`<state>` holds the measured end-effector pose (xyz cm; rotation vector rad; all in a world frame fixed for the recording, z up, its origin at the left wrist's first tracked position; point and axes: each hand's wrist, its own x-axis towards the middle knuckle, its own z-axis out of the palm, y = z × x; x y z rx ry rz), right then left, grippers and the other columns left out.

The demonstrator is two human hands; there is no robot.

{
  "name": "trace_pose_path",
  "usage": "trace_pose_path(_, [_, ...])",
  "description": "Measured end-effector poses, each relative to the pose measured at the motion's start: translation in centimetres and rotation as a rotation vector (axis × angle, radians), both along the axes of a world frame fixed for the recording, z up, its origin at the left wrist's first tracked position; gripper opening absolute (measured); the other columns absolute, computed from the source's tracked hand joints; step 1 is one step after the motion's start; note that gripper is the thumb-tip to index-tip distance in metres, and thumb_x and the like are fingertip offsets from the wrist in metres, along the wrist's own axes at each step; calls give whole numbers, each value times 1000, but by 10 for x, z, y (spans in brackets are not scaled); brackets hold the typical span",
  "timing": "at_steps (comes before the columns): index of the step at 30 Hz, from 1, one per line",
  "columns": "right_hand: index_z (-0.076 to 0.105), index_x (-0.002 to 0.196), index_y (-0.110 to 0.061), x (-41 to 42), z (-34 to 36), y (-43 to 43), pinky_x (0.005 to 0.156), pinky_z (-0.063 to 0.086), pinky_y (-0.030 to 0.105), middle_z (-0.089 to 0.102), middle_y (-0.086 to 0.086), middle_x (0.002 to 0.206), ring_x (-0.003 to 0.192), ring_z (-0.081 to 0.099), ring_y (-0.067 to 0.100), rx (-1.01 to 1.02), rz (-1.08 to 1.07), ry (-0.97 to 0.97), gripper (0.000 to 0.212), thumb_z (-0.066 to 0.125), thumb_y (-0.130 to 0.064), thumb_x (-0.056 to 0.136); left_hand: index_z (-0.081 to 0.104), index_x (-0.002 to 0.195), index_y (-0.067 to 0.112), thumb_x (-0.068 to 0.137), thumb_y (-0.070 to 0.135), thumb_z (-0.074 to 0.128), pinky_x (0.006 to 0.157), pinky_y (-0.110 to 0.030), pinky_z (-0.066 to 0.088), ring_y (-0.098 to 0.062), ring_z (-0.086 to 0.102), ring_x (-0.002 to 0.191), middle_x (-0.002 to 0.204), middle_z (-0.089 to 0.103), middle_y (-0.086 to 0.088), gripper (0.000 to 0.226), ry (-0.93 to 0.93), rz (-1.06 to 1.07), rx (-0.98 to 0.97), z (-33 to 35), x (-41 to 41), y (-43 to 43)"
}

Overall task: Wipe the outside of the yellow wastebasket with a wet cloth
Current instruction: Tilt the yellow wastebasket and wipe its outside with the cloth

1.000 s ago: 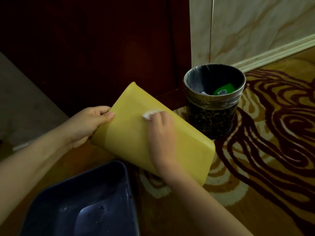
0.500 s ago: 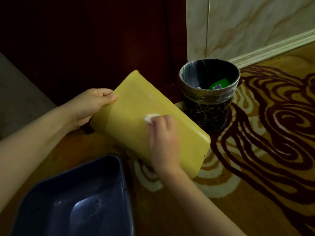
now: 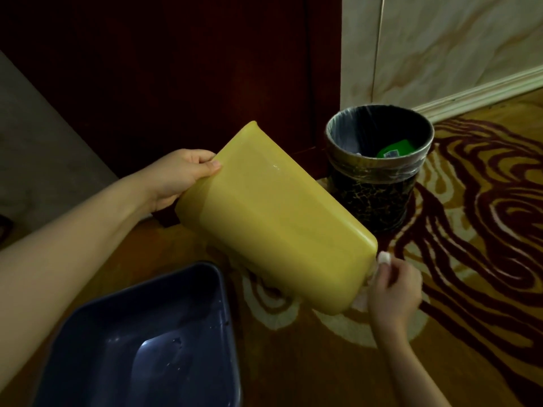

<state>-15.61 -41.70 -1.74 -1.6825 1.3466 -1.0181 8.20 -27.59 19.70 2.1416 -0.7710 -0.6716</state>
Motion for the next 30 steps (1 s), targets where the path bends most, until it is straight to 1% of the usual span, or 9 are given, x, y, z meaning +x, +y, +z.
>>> trace_pose_path(3, [58, 95, -5, 15, 42, -2, 63, 33, 2, 56, 13, 93, 76, 39, 4, -177, 2, -77, 8, 52, -10, 92, 59, 113, 14, 95, 19, 40, 82, -35, 49, -22, 62, 97, 106, 66, -8, 26, -17, -19, -12, 2, -8, 1])
trace_pose_path(5, [59, 94, -7, 43, 80, 7, 70, 33, 0, 55, 9, 91, 78, 39, 2, -347, 136, -159, 6, 54, -9, 91, 58, 114, 13, 95, 19, 40, 77, -31, 49, -19, 62, 94, 104, 66, -5, 27, -50, -40, -9, 3, -14, 1])
trace_pose_path(10, [60, 91, 1, 126, 147, 36, 65, 48, 39, 57, 18, 89, 79, 53, 30, -653, 458, -161, 7, 60, 1, 84, 59, 109, 16, 94, 24, 41, 64, -24, 44, -12, 61, 84, 93, 64, 3, 25, -148, -79, 26, 7, -25, 1])
trace_pose_path(12, [60, 89, 1, 135, 146, 37, 65, 46, 42, 56, 18, 89, 78, 51, 30, -663, 500, -103, 5, 59, -1, 85, 59, 110, 15, 94, 24, 41, 67, -25, 45, -14, 61, 86, 96, 64, 1, 25, -148, -74, 38, 9, -25, 2])
trace_pose_path(17, [55, 92, -6, 66, 66, 28, 70, 43, 30, 57, 13, 94, 83, 52, 23, -595, 413, 10, 9, 55, -12, 86, 60, 112, 13, 95, 22, 41, 80, -30, 49, -20, 61, 96, 105, 65, -6, 26, -144, -55, 57, 9, -11, 5])
trace_pose_path(21, [57, 98, -3, -5, -8, 15, 69, 39, 31, 56, 16, 98, 86, 52, 25, -245, 226, 84, 10, 54, -8, 90, 64, 97, 21, 94, 23, 44, 85, -38, 50, -23, 63, 98, 103, 67, -5, 20, -114, -48, 30, 5, 2, -5])
trace_pose_path(24, [58, 98, -2, -24, -16, 9, 62, 35, 22, 59, 17, 97, 81, 50, 18, -80, 70, 84, 10, 53, -8, 91, 64, 88, 27, 94, 24, 45, 86, -40, 49, -23, 64, 96, 99, 68, -2, 20, -116, -61, 25, 3, 6, -16])
trace_pose_path(26, [57, 97, -4, -18, 6, 15, 61, 36, 15, 58, 15, 96, 80, 51, 19, -214, 112, 8, 9, 54, -8, 89, 64, 87, 28, 93, 25, 45, 84, -39, 49, -22, 63, 96, 99, 68, -2, 20, -125, -76, 29, 3, 8, -20])
trace_pose_path(30, [59, 95, -7, 33, 70, 34, 68, 44, 25, 58, 11, 93, 82, 52, 18, -586, 464, -63, 15, 50, -17, 89, 64, 91, 28, 93, 26, 45, 82, -36, 48, -19, 63, 96, 104, 67, -2, 19, -134, -92, 47, 4, 9, -25])
